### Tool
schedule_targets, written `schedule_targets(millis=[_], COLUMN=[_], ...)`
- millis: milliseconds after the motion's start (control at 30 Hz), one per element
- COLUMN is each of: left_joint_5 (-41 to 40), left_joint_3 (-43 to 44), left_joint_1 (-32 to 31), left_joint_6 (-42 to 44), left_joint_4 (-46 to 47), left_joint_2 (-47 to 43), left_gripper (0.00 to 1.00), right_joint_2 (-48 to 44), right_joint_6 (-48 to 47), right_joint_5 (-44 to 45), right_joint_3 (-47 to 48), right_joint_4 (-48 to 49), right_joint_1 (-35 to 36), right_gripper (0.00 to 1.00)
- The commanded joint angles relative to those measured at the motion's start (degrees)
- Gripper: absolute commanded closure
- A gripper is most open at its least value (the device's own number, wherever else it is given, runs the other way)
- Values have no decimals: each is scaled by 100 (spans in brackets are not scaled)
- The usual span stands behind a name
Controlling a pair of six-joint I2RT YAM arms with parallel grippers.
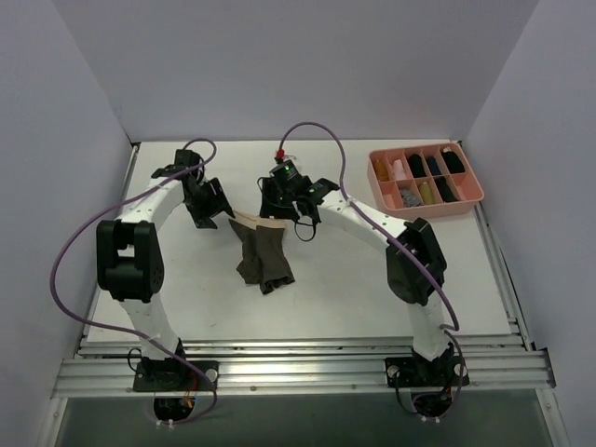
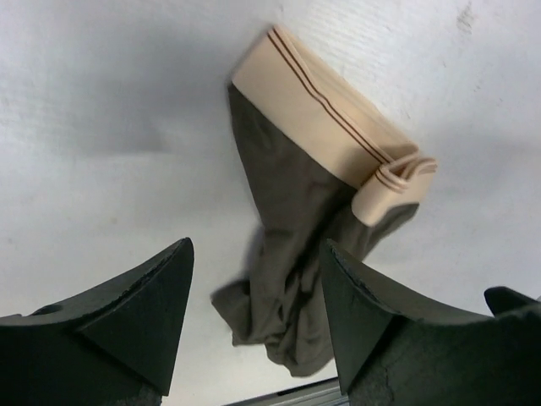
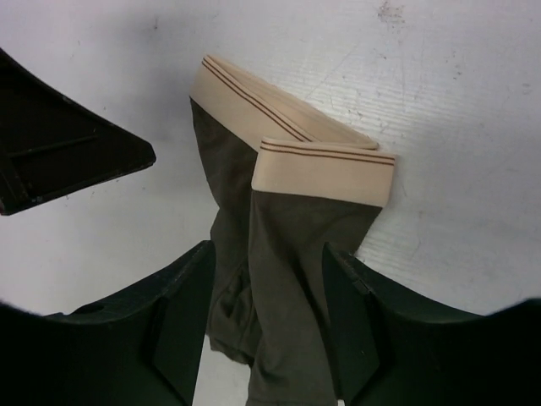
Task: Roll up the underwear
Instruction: Move the underwear to the center of the board, then flatten the underwear
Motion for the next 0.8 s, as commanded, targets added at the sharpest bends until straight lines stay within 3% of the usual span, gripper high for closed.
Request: schedule_targets(millis=[0,200,333,500,700,767], left_joint_5=[459,478,566,574,794,856], left_joint_3=[495,1180,1234,1498,1252,1243], left_joint_1=[195,257,266,266,257,257], left_joint_6=[418,831,980,1095,999,937], left_joint_4=[478,417,794,620,900,953], left_joint_2=[443,1313,1525,2017,2123,2158], left_gripper=[31,32,32,35,44,52], right_joint_2=[411,992,1327,1687,1995,2039], right_joint_6=[-59,82,108,178,257,266], right_joint_5=[492,641,712,721,764,852], right_joint_3=[528,959,1258,1539,1794,1890], right_joint_4=[-57,-48,-65,-56,-267,-415], right_joint_1=[63,186,230,256,327,327], right_gripper=[51,54,55,56,52,54])
